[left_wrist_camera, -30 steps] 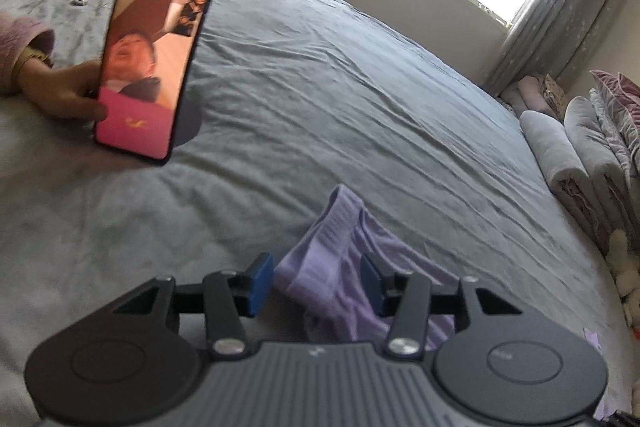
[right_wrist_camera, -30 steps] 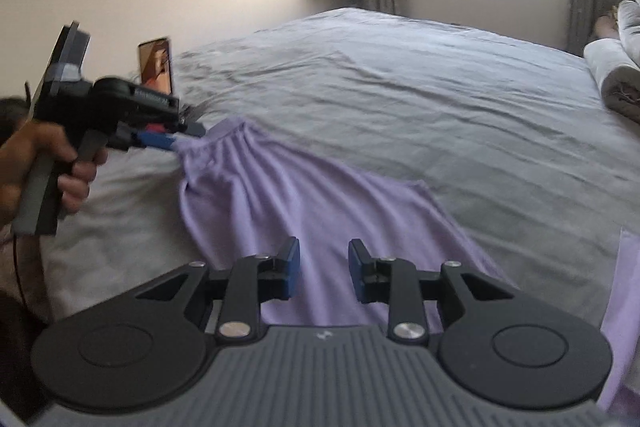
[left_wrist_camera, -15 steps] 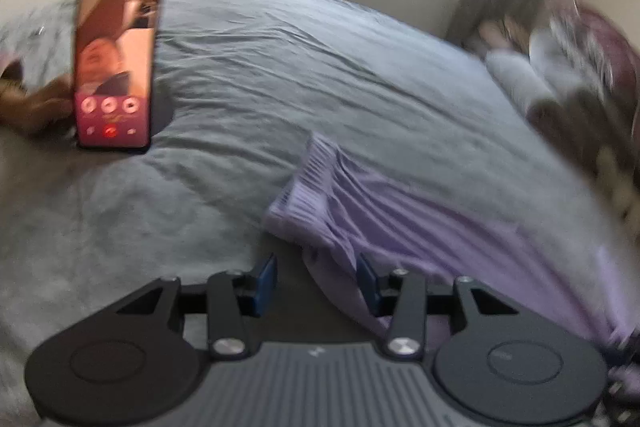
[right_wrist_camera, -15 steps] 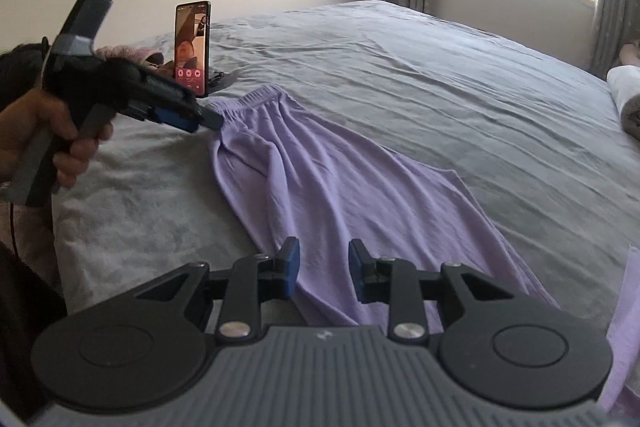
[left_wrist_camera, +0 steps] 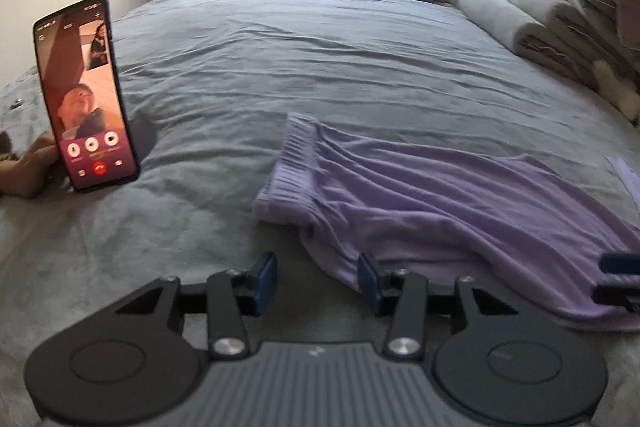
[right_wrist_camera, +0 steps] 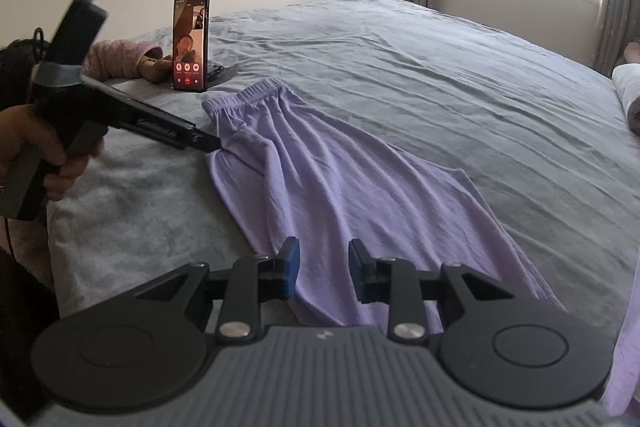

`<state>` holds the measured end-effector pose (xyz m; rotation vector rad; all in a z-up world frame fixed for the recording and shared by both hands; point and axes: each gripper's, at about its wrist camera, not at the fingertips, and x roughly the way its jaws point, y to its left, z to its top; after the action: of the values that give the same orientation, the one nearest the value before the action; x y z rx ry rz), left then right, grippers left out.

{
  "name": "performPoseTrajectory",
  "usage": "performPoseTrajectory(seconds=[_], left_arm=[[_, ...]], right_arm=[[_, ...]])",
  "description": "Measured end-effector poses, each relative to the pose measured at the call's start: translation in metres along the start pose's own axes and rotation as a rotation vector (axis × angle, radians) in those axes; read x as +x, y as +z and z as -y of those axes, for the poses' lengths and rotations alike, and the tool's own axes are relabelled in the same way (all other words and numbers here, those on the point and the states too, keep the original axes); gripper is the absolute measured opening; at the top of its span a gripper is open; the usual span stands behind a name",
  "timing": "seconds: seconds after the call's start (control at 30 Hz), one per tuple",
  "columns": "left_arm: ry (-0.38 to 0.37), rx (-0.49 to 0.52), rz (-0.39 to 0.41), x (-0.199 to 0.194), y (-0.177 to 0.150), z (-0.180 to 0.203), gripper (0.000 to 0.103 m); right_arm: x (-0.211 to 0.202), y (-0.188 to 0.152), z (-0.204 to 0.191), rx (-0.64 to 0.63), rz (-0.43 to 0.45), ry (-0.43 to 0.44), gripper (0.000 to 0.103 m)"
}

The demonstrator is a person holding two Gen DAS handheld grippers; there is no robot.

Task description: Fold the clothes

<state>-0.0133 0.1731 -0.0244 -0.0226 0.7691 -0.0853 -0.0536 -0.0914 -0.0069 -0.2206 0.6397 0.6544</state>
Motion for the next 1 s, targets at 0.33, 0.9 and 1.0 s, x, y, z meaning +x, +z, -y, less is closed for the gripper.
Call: performPoseTrajectory(seconds=[0.33, 0.9, 1.0], left_arm=[[0.133, 0.041, 0.007, 0.007, 0.0, 0.008, 0.049], [0.074, -0.2, 0.122, -0.001, 0.013, -0.029, 0.044], [0.04, -0.196, 0.149, 0.005, 0.018, -0.024, 0.044]], right_arm=[[0.006, 0.0, 0.0, 0.007, -0.013, 0.002, 0.031], [0.013, 0.001, -0.007, -0.001, -0.021, 0.02, 0.031], [0.014, 0.002, -0.008, 0.001, -0.02, 0.019, 0.031]])
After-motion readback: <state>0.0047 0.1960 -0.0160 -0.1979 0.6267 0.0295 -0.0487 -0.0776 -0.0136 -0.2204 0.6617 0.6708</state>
